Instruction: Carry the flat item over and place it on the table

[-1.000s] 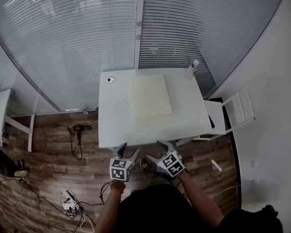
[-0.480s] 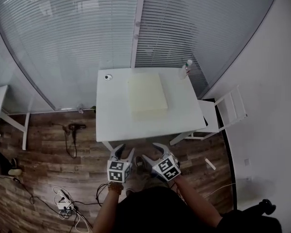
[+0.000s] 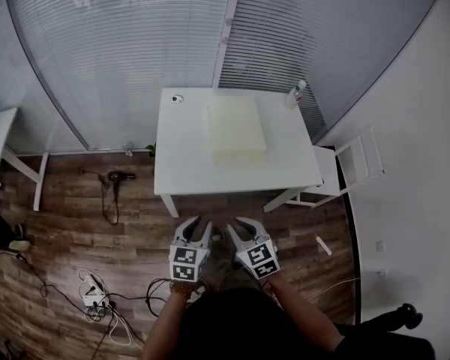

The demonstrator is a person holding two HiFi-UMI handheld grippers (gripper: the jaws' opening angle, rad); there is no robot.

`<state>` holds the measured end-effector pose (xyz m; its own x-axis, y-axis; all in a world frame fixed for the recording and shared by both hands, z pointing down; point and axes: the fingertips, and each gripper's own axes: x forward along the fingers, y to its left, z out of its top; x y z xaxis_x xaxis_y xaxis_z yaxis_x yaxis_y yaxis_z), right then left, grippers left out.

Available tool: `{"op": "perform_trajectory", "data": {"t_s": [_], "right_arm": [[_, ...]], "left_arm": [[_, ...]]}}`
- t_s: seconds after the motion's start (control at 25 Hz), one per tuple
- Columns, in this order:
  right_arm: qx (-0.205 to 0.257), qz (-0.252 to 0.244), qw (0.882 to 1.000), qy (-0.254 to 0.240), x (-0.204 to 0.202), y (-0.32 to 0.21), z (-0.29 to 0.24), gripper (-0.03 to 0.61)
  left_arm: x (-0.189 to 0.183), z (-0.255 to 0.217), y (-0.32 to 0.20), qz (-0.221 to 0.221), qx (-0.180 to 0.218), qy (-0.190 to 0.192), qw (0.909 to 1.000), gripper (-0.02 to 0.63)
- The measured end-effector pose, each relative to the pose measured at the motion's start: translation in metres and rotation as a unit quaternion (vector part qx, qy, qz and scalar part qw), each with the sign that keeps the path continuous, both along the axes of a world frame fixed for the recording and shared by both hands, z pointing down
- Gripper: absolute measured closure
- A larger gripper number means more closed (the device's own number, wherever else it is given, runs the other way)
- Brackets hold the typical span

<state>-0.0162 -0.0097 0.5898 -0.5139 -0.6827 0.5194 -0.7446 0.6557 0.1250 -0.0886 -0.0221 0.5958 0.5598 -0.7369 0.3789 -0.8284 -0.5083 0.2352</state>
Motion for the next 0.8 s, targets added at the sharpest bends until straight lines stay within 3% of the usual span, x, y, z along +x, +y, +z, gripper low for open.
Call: {"op": "perform_trajectory", "data": {"t_s": [0.12, 0.28, 0.52, 0.64, 0.8], "right_arm": [[0.012, 0.007, 1.000, 0.003, -0.001, 0.017, 0.002, 0.563], [0.060, 0.017, 0.998, 0.022, 0.004, 0.033, -0.007, 0.565], [0.106, 0.049, 0.993, 0.004, 0.014, 0.042, -0.033, 0.575], [0.133, 0.055, 0.990, 0.010, 0.019, 0.042, -0.044, 0.577], [0.173, 0.065, 0.983, 0.007, 0.017, 0.041, -0.071, 0.580]], "left_arm": [[0.001, -0.002, 0.017, 0.014, 0.027, -0.003, 0.9995, 0.502], [-0.005, -0.015, 0.027, 0.009, 0.052, 0.016, 0.9985, 0.502], [0.003, -0.027, 0.046, 0.023, 0.075, 0.016, 0.9968, 0.534], [0.006, -0.051, 0.049, 0.023, 0.096, 0.047, 0.9940, 0.539], [0.001, -0.088, 0.049, 0.010, 0.134, 0.045, 0.9899, 0.551]]}}
